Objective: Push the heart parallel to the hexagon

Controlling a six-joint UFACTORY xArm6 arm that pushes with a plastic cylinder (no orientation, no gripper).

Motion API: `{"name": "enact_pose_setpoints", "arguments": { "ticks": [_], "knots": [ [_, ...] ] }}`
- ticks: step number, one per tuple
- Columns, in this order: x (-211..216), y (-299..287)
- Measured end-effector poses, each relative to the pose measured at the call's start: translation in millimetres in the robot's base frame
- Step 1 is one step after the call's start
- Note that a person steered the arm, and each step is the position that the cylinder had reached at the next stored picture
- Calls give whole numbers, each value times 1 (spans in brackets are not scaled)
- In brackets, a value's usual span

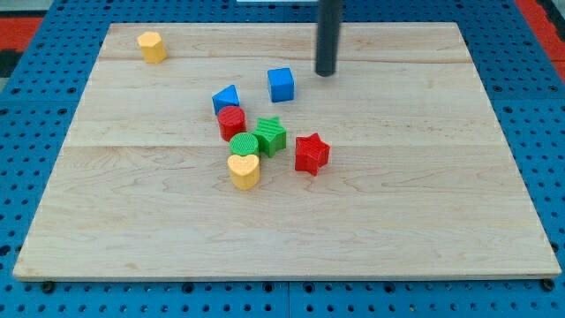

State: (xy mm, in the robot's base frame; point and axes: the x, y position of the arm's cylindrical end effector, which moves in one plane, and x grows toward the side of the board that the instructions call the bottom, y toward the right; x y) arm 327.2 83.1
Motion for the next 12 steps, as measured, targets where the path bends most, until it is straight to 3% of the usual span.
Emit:
{"name": "enact_pose_setpoints", "arguments": {
  "ticks": [1, 2, 3, 4, 7, 8, 10, 12],
  "knots": [
    [89, 29],
    [191, 6],
    [217, -100],
    [186, -164],
    [172, -95],
    [151, -104],
    [131, -68],
    [51, -57]
  ]
}}
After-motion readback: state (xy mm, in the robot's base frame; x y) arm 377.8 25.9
